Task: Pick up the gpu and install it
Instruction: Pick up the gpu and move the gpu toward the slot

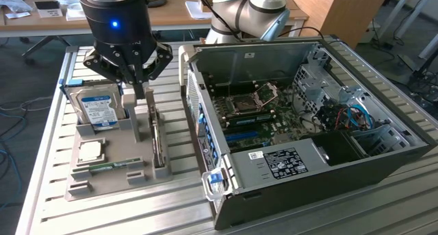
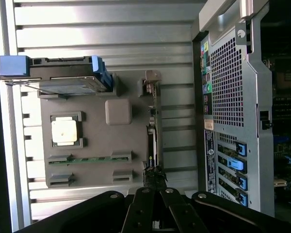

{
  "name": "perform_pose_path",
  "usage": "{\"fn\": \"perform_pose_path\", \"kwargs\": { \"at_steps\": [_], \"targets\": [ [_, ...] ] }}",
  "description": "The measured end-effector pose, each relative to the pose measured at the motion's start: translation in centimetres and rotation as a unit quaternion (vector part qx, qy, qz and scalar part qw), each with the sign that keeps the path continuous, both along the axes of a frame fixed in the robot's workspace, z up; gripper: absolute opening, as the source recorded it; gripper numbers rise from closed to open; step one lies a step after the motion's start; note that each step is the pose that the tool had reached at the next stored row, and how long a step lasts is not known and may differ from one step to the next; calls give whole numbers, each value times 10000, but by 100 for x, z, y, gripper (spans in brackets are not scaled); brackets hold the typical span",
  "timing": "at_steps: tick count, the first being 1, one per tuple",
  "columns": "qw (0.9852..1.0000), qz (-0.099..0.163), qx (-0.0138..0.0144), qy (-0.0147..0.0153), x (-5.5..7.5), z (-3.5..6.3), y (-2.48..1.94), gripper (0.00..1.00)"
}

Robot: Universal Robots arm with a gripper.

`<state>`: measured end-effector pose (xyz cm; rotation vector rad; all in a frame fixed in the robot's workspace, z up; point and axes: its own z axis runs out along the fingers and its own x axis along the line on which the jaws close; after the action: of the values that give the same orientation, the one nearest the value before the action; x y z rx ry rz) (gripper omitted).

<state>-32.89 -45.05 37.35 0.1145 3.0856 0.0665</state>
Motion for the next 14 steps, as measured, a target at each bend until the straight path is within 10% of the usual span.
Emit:
{"fn": "perform_pose_path", "kwargs": {
  "at_steps": [8, 14],
  "targets": [
    [10000, 0, 0, 0, 0, 0, 0, 11],
    [10000, 0, 0, 0, 0, 0, 0, 36]
  ]
}}
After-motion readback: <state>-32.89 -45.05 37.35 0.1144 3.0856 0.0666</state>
